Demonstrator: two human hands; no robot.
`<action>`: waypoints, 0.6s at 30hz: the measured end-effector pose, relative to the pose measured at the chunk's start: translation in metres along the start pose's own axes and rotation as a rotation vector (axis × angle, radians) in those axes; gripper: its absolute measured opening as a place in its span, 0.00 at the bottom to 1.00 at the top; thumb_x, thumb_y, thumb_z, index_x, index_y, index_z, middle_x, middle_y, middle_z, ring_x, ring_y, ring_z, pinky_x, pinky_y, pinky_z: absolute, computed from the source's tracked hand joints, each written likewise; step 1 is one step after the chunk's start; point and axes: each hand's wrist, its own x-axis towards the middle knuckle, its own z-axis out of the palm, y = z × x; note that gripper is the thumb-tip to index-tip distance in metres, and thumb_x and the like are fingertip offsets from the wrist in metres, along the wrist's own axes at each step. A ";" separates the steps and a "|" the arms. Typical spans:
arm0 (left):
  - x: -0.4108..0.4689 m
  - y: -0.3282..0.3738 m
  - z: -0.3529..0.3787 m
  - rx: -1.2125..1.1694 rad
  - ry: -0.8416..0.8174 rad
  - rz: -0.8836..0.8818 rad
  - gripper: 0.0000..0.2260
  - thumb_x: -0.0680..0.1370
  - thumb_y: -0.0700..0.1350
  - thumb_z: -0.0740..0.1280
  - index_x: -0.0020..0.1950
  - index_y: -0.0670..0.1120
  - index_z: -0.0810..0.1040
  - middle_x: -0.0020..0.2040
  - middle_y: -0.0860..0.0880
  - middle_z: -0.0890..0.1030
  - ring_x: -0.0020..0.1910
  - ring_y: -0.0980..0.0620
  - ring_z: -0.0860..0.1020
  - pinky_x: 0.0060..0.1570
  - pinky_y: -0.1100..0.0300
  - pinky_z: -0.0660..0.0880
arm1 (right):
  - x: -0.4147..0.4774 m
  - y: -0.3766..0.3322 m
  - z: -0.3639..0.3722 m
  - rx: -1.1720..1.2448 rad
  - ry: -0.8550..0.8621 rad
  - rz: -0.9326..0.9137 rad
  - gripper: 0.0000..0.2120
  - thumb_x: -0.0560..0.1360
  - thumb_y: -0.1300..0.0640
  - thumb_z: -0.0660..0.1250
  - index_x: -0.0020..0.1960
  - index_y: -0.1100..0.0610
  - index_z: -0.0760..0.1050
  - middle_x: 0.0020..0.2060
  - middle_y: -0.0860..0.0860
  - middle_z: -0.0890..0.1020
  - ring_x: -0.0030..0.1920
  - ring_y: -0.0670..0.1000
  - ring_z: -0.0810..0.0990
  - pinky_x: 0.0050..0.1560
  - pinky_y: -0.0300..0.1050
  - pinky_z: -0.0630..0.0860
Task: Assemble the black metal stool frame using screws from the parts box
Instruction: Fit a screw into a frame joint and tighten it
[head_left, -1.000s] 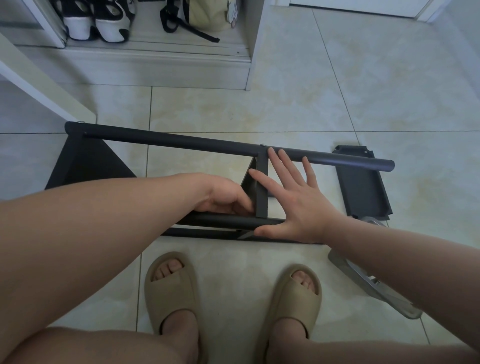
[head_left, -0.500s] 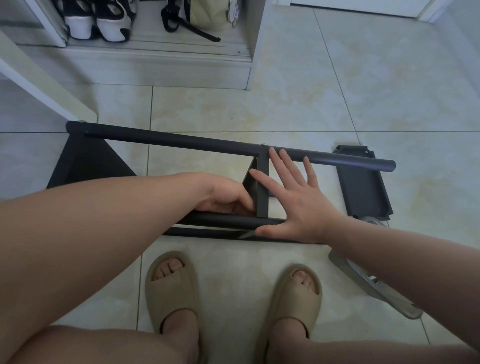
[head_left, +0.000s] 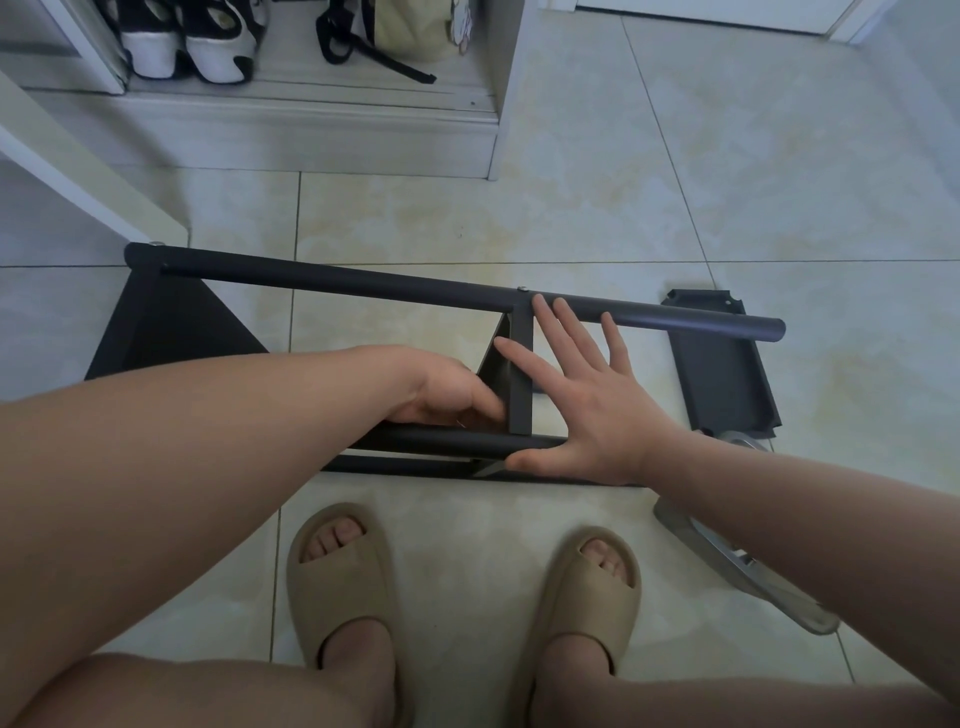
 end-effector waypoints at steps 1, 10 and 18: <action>0.000 0.001 0.001 0.030 0.020 0.004 0.07 0.79 0.41 0.66 0.52 0.42 0.83 0.43 0.45 0.84 0.51 0.43 0.80 0.60 0.50 0.75 | 0.000 0.000 0.000 -0.001 -0.002 0.000 0.52 0.66 0.19 0.52 0.82 0.42 0.43 0.81 0.53 0.34 0.80 0.53 0.30 0.77 0.67 0.35; -0.001 0.001 -0.002 -0.052 -0.068 -0.021 0.11 0.79 0.41 0.63 0.53 0.41 0.85 0.53 0.41 0.85 0.58 0.39 0.80 0.67 0.46 0.74 | 0.000 0.001 0.000 -0.022 -0.010 -0.006 0.53 0.67 0.19 0.52 0.82 0.43 0.36 0.80 0.53 0.33 0.79 0.53 0.29 0.77 0.67 0.35; 0.002 0.001 0.001 0.042 0.035 -0.005 0.06 0.78 0.42 0.67 0.44 0.43 0.83 0.37 0.47 0.83 0.42 0.47 0.80 0.57 0.52 0.75 | 0.000 0.000 0.001 -0.034 -0.012 0.013 0.59 0.66 0.18 0.50 0.82 0.51 0.32 0.80 0.52 0.33 0.79 0.52 0.30 0.77 0.67 0.37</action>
